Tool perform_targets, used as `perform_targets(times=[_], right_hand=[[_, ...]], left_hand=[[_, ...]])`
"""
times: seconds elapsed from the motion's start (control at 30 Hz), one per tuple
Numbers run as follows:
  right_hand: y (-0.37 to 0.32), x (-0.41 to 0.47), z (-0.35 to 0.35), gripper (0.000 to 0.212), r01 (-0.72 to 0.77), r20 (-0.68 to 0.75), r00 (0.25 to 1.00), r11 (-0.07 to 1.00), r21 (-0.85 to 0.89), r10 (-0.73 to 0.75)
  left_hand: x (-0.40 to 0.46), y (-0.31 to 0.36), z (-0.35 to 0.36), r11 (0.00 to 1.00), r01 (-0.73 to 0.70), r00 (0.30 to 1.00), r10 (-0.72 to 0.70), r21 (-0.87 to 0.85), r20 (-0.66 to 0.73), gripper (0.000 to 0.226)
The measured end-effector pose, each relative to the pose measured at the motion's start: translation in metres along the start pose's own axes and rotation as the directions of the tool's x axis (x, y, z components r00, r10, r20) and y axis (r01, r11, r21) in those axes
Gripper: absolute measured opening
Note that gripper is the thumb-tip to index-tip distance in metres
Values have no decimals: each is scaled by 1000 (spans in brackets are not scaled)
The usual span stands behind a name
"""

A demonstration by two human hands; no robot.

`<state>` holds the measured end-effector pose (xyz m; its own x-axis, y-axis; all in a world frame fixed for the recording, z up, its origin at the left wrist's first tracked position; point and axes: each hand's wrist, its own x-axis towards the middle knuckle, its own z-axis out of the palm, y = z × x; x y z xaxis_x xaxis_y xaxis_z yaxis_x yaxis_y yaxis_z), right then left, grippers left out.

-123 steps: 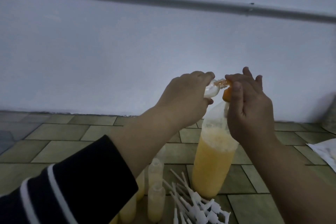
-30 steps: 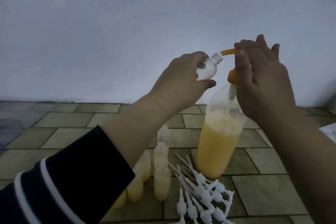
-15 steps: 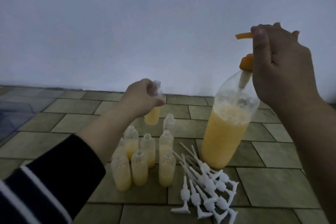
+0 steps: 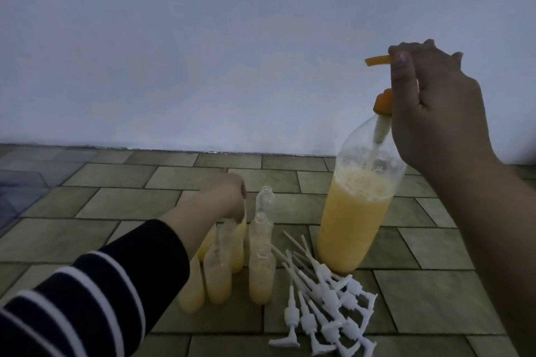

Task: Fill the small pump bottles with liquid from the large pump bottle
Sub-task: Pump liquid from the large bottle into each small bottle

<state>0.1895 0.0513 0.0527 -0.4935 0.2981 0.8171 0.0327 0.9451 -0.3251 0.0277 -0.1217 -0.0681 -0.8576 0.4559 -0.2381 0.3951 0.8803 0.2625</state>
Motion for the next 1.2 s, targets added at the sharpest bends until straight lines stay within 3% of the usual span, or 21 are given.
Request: perform_targets(times=[0.2,0.37,0.57,0.77,0.97,1.1,1.2], right_hand=[[1,1,1,40,2,1,1000,1000,17,-2],[2,1,2,40,-17,13,1000,1000,22,17],[3,1,3,41,-28,26,999,1000,8,28],[2,2,5,43,-34,35,999,999,0,34],[2,2,5,49,-42,40,998,999,3,42],[5,2,4,52,-22,55,998,999,-39,24],[7,3,4,54,20,76,997,996,-83,-14]], left_hand=[[5,2,1,1000,4,999,-3,-12,50,55],[17,12,-2,992,-97,994,101,-80,36,71],[23,23,1,975,-198,977,187,97,106,40],[30,18,4,975,-211,975,205,70,83,41],[20,6,-28,961,-246,965,232,-125,-119,38],[2,4,-58,817,-371,919,254,-441,-301,32],[-14,12,-69,570,-445,895,265,-691,-358,31]])
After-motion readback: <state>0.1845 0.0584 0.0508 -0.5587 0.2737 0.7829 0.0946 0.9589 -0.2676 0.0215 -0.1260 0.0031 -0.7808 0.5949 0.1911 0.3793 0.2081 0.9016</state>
